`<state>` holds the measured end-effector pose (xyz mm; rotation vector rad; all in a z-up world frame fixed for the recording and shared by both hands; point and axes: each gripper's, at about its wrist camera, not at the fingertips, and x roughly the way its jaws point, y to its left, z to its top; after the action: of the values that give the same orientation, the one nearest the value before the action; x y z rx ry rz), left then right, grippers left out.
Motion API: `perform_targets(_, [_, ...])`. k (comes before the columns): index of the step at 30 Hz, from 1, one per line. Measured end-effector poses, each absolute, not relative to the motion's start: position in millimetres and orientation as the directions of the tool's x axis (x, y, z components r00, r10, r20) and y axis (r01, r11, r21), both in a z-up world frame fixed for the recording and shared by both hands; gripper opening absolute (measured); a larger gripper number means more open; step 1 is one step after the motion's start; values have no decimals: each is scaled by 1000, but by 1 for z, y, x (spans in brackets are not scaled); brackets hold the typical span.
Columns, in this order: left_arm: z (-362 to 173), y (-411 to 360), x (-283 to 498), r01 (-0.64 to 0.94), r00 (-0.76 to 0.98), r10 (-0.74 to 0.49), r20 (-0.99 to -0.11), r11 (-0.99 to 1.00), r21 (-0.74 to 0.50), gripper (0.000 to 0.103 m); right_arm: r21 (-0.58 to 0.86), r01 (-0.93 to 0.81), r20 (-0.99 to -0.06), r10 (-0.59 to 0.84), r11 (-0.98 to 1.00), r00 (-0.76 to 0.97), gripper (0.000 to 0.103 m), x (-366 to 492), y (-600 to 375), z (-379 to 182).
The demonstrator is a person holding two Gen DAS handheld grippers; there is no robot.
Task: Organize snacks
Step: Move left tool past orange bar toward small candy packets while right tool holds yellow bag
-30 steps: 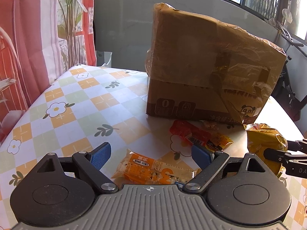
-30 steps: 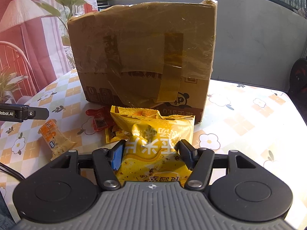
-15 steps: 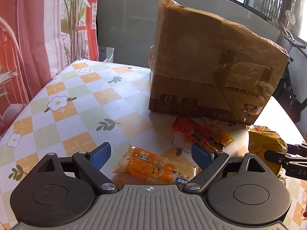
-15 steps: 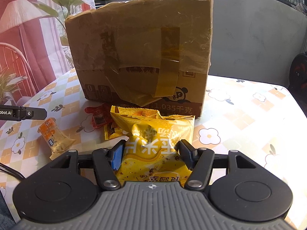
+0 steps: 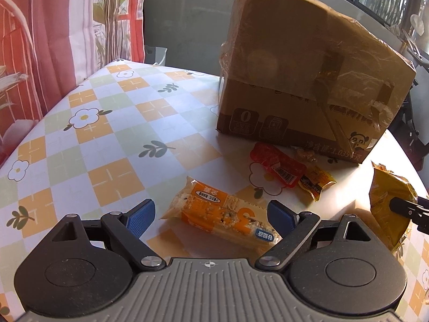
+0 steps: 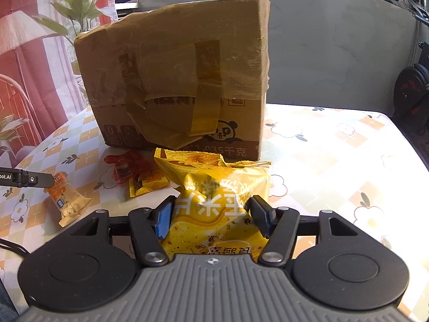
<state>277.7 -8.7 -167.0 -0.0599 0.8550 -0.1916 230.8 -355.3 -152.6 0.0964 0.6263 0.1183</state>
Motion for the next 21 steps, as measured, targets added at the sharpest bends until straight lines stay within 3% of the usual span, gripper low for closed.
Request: perform_targets(21, [-189,-32,301,135,588,-212,-781,977,-163,90,131,-76,-572,138,988,808,62,228,-364,-158])
